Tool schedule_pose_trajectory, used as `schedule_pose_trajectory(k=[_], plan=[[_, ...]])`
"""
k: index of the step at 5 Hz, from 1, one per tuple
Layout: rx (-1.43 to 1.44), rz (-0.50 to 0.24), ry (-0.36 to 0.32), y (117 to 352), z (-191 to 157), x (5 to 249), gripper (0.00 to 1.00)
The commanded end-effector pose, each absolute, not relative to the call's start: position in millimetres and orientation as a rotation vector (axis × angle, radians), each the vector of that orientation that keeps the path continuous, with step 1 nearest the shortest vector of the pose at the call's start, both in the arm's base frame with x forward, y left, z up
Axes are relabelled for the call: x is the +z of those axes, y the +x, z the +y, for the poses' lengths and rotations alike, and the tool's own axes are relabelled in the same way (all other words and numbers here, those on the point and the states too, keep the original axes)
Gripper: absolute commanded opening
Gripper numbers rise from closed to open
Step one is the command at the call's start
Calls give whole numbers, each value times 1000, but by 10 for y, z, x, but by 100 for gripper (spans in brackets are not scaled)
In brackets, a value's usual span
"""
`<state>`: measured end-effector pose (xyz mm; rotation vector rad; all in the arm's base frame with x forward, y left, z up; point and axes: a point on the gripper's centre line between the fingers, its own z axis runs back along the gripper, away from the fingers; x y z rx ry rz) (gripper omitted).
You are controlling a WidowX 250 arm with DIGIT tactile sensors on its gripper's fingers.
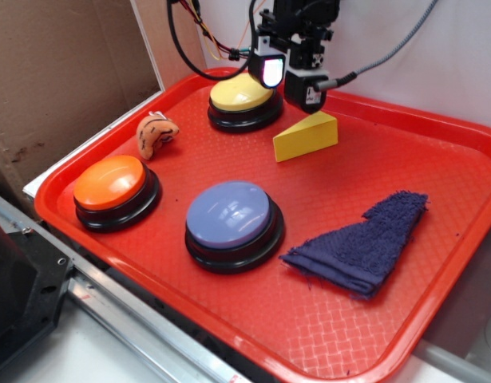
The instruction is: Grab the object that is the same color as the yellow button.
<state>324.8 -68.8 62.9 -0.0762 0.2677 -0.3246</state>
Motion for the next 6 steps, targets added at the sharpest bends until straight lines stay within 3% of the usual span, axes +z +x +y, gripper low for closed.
schedule_pose_trajectory(k=[1, 3, 4, 6], plan=[[-367, 267, -52, 3288, -795, 535, 100], [-387, 298, -44, 3319, -838, 452, 100], [-410, 291, -69, 3338, -847, 403, 0], [-389, 302, -41, 3326, -829, 412, 0]])
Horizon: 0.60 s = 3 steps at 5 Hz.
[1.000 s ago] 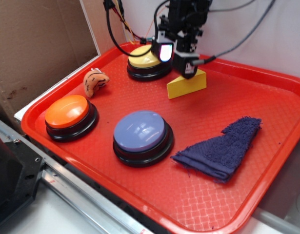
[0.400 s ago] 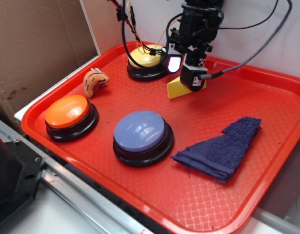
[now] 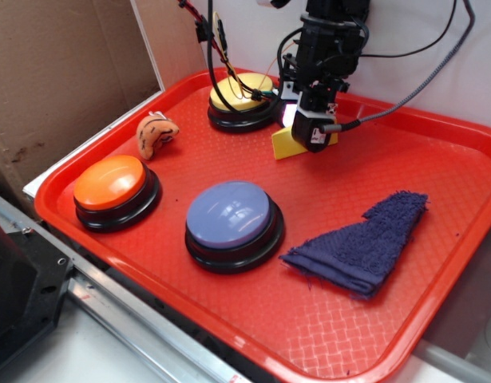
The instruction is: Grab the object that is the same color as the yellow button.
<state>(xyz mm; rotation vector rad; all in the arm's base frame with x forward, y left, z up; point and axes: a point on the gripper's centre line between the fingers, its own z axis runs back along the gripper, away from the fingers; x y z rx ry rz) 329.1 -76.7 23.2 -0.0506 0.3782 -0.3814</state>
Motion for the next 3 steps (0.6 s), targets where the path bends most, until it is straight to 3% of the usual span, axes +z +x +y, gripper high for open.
schedule_pose_trajectory(k=[1, 2, 3], plan=[[-365, 287, -16, 3306, -804, 472, 0], [-336, 250, -3, 3268, -761, 636, 0], [-218, 199, -42, 3159, -629, 1135, 0]])
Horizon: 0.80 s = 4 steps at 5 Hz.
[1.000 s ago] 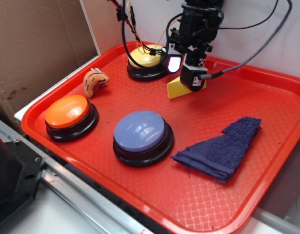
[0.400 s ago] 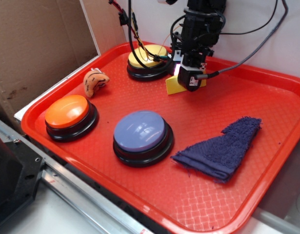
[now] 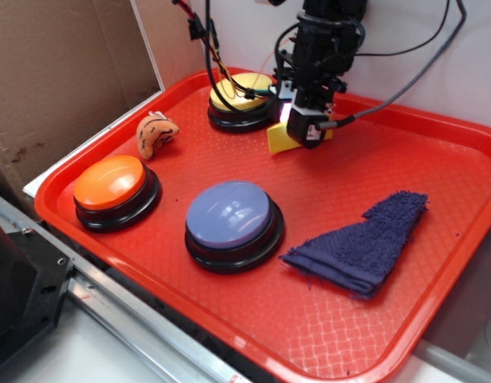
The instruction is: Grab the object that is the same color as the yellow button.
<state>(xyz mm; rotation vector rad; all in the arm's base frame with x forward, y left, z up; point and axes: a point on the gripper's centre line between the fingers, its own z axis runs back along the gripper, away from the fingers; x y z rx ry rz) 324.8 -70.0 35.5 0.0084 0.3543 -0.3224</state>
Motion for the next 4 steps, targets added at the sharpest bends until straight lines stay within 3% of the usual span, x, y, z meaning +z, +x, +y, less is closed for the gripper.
schedule_pose_trajectory(k=[1, 3, 4], plan=[[-29, 69, -101, 2910, -517, 1614, 0], [77, -57, -101, 2403, -415, 2572, 0], [51, -65, -80, 2369, -432, 3069, 0]])
